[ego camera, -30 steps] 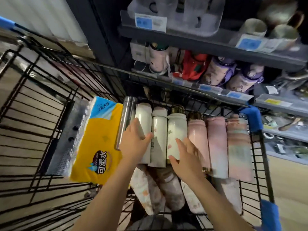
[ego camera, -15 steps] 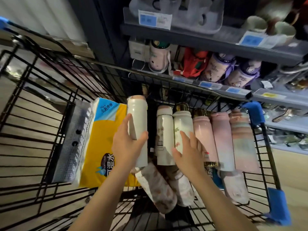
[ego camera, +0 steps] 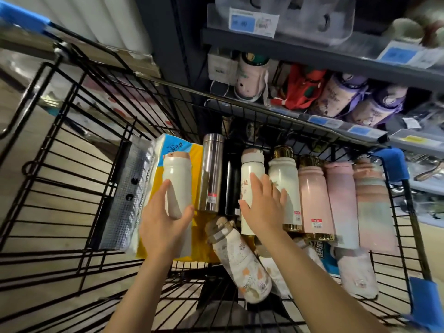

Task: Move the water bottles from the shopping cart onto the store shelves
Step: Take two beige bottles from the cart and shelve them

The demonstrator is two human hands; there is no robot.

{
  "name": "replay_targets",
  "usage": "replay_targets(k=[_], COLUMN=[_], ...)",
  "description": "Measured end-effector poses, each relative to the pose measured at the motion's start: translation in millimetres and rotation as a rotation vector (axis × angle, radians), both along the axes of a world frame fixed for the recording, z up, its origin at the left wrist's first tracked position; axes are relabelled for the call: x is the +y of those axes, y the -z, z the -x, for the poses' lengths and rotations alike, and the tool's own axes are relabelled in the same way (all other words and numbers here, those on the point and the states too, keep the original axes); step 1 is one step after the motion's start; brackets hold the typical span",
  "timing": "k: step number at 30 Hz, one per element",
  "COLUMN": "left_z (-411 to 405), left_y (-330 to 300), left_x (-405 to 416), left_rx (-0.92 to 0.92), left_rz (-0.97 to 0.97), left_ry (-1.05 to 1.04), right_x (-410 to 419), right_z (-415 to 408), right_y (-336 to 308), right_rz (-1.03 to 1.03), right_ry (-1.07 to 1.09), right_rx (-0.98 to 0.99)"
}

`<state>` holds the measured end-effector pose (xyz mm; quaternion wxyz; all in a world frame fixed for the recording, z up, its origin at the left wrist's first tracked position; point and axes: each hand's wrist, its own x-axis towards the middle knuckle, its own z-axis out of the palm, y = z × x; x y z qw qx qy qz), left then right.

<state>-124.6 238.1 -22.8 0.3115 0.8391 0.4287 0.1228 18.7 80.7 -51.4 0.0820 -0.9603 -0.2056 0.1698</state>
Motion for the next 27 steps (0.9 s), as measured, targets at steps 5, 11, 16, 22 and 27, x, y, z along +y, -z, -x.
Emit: replay_targets(k=[5,11,16,22,27], left_z=[5.2,3.6,1.9,1.4,0.3], left_y=[15.3,34.5,39.9,38.5,28.0], left_x=[9.6,1.0,-8.7,-8.0,-7.9], left_rx=[0.078,0.172,0.187,0.170,0.071], left_rz=[-0.040,-0.111,-0.092,-0.062,-0.066], left_ry=[0.025,0.092,0.082,0.068,0.065], right_x=[4.2,3.5,5.1,7.1,-9.4], right_z=[3.0,-7.8,-7.8,-7.7,4.2], right_y=[-3.0,-1.4,-3.8,-7.3,-21.1], right_rz=[-0.187,-0.259,-0.179,-0.212,-0.298], right_ry=[0.059,0.154,0.102,0.147,0.118], right_rx=[0.084,0.144,0.205,0.209,0.203])
